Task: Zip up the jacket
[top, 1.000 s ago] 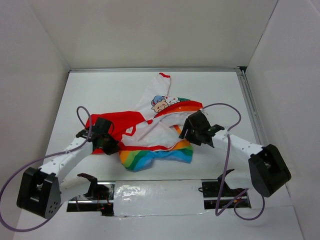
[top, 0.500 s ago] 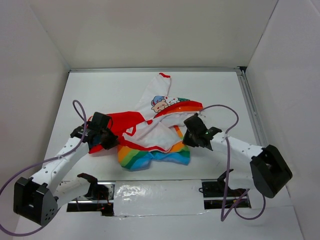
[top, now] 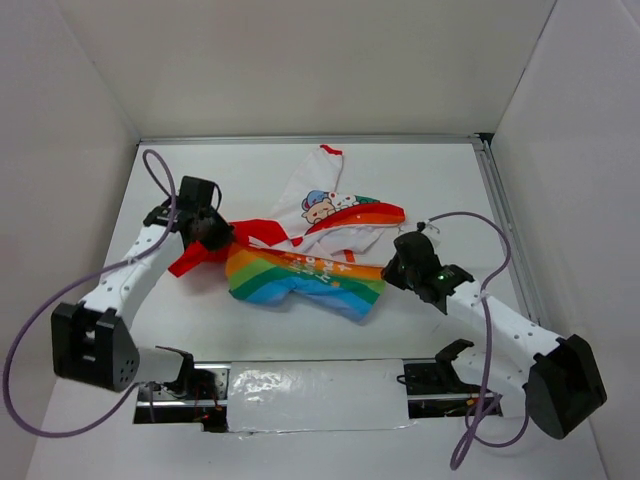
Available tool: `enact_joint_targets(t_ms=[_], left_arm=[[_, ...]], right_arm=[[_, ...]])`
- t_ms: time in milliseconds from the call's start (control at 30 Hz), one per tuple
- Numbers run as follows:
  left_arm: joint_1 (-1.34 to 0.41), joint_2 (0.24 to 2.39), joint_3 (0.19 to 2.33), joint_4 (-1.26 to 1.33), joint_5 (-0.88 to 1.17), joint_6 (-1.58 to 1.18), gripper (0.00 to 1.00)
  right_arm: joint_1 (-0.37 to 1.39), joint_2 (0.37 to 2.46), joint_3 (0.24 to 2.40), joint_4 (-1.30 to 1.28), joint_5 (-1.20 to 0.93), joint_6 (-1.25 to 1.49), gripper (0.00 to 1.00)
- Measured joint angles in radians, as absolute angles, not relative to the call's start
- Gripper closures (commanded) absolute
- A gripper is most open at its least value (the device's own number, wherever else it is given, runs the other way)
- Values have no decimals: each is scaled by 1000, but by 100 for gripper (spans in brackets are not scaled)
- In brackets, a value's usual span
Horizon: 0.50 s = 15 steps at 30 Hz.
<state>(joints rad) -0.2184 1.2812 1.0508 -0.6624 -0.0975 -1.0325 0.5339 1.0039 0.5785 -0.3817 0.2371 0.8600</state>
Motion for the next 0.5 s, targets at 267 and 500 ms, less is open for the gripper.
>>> enact_joint_targets(t_ms=[267, 500], left_arm=[[-80, 1658, 1263, -668, -2, -914, 1], [-57, 1674, 1262, -649, 33, -817, 1]], right_arm=[[402, 1148, 555, -317, 168, 854, 96], [418, 1316, 686, -410, 265, 846, 5]])
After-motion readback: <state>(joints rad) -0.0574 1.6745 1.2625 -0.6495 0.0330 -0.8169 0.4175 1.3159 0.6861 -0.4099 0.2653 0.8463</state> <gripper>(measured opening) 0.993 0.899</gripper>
